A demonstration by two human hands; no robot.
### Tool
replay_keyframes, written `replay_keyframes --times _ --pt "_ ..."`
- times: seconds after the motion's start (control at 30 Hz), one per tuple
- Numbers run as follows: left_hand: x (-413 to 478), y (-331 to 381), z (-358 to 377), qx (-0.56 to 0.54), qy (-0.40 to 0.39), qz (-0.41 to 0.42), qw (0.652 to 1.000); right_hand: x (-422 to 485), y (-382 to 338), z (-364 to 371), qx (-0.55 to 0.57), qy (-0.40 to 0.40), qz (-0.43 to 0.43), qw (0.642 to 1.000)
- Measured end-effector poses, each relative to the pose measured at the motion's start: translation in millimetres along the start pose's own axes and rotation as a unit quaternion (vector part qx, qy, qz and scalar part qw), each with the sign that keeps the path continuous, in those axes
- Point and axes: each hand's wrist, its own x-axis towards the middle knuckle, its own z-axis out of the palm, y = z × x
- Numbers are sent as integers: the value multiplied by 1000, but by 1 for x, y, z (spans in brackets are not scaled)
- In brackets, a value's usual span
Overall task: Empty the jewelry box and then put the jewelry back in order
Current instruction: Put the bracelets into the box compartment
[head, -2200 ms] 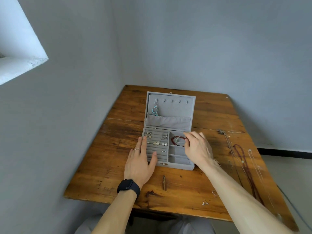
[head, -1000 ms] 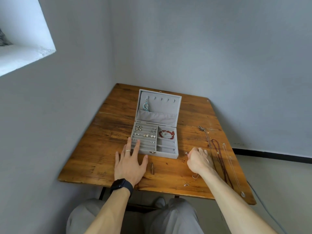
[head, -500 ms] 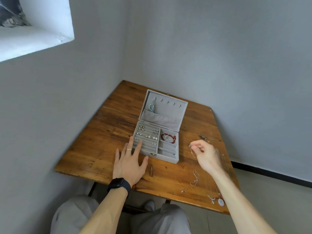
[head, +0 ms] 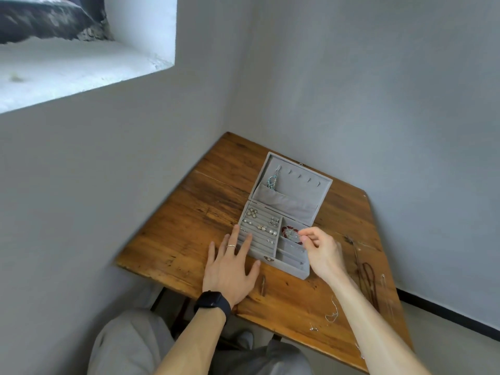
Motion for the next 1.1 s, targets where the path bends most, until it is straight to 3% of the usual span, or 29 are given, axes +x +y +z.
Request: replay_keyframes --times 0.33,0.57,0.8,1.1 --pt "1 2 0 4 -1 -3 1000 14 10 20 -116 -69 -12 991" --pt "2 3 1 6 2 -4 1000 7 14 38 -176 -3 -105 979" --pt "1 3 1 15 9 -3 1000 -14 24 33 -211 86 -73 971" --pt "0 2 1 20 22 -3 1000 -22 24 32 -250 3 -36 968"
